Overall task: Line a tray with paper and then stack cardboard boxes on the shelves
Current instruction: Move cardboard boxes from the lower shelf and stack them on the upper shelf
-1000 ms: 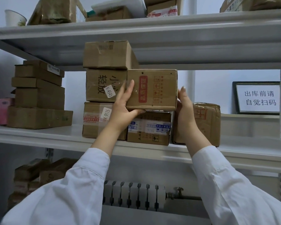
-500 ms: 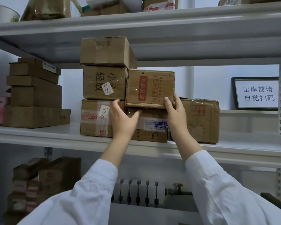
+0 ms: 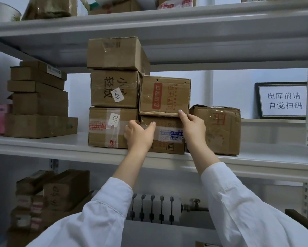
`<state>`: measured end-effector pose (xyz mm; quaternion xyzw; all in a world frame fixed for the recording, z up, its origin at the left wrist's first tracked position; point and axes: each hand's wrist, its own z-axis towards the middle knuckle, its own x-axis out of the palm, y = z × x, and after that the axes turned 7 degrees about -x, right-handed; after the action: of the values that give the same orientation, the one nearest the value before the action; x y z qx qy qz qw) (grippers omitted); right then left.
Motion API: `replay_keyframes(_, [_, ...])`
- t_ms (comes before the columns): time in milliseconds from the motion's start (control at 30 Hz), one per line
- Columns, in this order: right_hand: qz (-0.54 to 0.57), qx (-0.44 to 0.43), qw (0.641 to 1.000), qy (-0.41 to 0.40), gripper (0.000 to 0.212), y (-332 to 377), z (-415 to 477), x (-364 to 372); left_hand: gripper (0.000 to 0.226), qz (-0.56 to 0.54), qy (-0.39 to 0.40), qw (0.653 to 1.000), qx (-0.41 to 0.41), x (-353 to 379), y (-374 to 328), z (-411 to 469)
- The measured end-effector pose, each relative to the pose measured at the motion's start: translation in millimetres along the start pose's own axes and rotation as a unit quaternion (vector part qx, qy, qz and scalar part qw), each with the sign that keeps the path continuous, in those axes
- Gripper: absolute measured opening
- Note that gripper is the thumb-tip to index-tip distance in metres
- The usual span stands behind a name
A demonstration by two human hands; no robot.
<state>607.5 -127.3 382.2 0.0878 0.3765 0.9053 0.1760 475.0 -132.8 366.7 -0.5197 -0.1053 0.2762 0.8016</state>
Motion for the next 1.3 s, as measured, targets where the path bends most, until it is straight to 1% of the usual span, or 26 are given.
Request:
replay_keyframes(67, [-0.015, -0.015, 1.0, 0.004, 0.036, 0.2, -1.6, -4.3, 0.064, 0.016, -0.017, 1.0, 0.008, 1.8, 0.8, -1.2])
replay_keyframes(100, [-0.03, -0.04, 0.999, -0.006, 0.037, -0.3, -3.0, -7.4, 0.065, 0.031, -0.034, 0.999, 0.023, 3.4, 1.4, -3.1])
replay_keyframes(167, [-0.049, -0.106, 0.991, -0.061, 0.036, -1.2, -5.5, -15.8, 0.068, 0.056, -0.071, 0.994, 0.067, 7.5, 3.4, -8.7])
replay_keyframes(200, [-0.057, -0.132, 0.985, -0.097, 0.03, -2.2, -5.6, -22.1, 0.071, 0.06, -0.082, 0.991, 0.085, 12.3, 3.5, -12.5])
replay_keyframes(267, [-0.11, -0.152, 0.969, -0.159, 0.019, -7.2, -2.3, -32.7, 0.081, 0.068, -0.088, 0.989, 0.099, 19.9, 2.7, -18.2])
replay_keyframes(333, [-0.194, -0.127, 0.951, -0.203, 0.035, -14.3, 2.7, -43.4, 0.091, 0.073, -0.094, 0.988, 0.101, 27.9, 0.6, -23.4])
replay_keyframes(400, [-0.237, -0.092, 0.938, -0.234, 0.057, -17.5, 6.1, -55.0, 0.094, 0.063, -0.125, 0.983, 0.121, 34.7, -1.1, -29.3])
replay_keyframes(433, [-0.243, -0.07, 0.937, -0.24, 0.068, -18.8, 7.5, -60.6, 0.089, 0.047, -0.15, 0.976, 0.148, 37.9, -1.8, -32.6])
replay_keyframes(467, [-0.239, -0.043, 0.94, -0.241, 0.076, -21.4, 9.7, -66.8, 0.079, 0.02, -0.173, 0.966, 0.19, 42.3, -2.7, -36.6])
replay_keyframes(500, [-0.23, -0.016, 0.944, -0.238, 0.081, -23.8, 11.3, -71.7, 0.064, -0.013, -0.185, 0.953, 0.24, 46.1, -3.7, -41.2])
replay_keyframes(533, [-0.215, 0.009, 0.948, -0.233, 0.082, -26.7, 12.7, -76.8, 0.046, -0.048, -0.168, 0.942, 0.287, 50.1, -6.0, -47.9])
replay_keyframes(567, [-0.2, 0.031, 0.953, -0.227, 0.081, -30.1, 13.5, -80.3, 0.029, -0.073, -0.122, 0.934, 0.327, 54.0, -8.0, -55.6])
replay_keyframes(600, [-0.185, 0.05, 0.957, -0.219, 0.078, -33.9, 14.3, -83.0, 0.017, -0.082, -0.066, 0.929, 0.354, 57.8, -11.1, -63.7])
replay_keyframes(633, [-0.177, 0.065, 0.96, -0.208, 0.076, -37.7, 14.4, -86.3, 0.013, -0.081, -0.013, 0.929, 0.362, 62.6, -14.8, -71.6])
replay_keyframes(667, [-0.172, 0.077, 0.963, -0.194, 0.075, -41.2, 14.1, -88.9, 0.015, -0.071, 0.031, 0.933, 0.35, 68.5, -17.5, -77.1])
replay_keyframes(700, [-0.167, 0.085, 0.966, -0.177, 0.075, -44.2, 14.1, -90.6, 0.02, -0.053, 0.064, 0.944, 0.32, 74.8, -19.1, -80.8])
replay_keyframes(767, [-0.153, 0.098, 0.972, -0.15, 0.075, -49.0, 14.7, -95.0, 0.037, -0.015, 0.128, 0.967, 0.219, 88.2, -22.1, -83.0])
replay_keyframes(800, [-0.144, 0.102, 0.974, -0.14, 0.075, -51.0, 15.0, -97.3, 0.049, 0.0, 0.162, 0.973, 0.166, 93.0, -23.5, -83.4])
replay_keyframes(833, [-0.132, 0.104, 0.977, -0.132, 0.074, -52.9, 15.5, -98.1, 0.06, 0.006, 0.198, 0.973, 0.117, 95.6, -24.8, -82.5])
replay_keyframes(900, [-0.106, 0.105, 0.982, -0.114, 0.072, -57.0, 16.0, -101.2, 0.078, -0.016, 0.257, 0.966, 0.025, 101.3, -27.2, -82.2])
replay_keyframes(967, [-0.085, 0.106, 0.986, -0.096, 0.068, -59.3, 14.6, -103.2, 0.086, -0.054, 0.288, 0.955, -0.046, 105.1, -26.8, -80.8])
replay_keyframes(1033, [-0.078, 0.1, 0.988, -0.085, 0.062, -59.5, 11.9, -104.8, 0.088, -0.071, 0.275, 0.957, -0.06, 107.8, -23.1, -78.7])
replay_keyframes(1100, [-0.089, 0.088, 0.988, -0.086, 0.059, -59.4, 9.8, -107.2, 0.091, -0.068, 0.244, 0.966, -0.041, 107.3, -22.2, -83.6])
replay_keyframes(1167, [-0.107, 0.077, 0.987, -0.096, 0.058, -59.5, 7.6, -109.5, 0.094, -0.039, 0.215, 0.976, -0.025, 108.1, -18.9, -88.0])
replay_keyframes(1233, [-0.108, 0.068, 0.986, -0.103, 0.057, -60.4, 5.1, -110.5, 0.091, -0.028, 0.19, 0.981, -0.02, 105.7, -17.3, -94.6])
replay_keyframes(1300, [-0.105, 0.06, 0.987, -0.104, 0.058, -61.8, 3.5, -110.8, 0.082, -0.022, 0.177, 0.984, -0.01, 99.6, -17.5, -103.3])
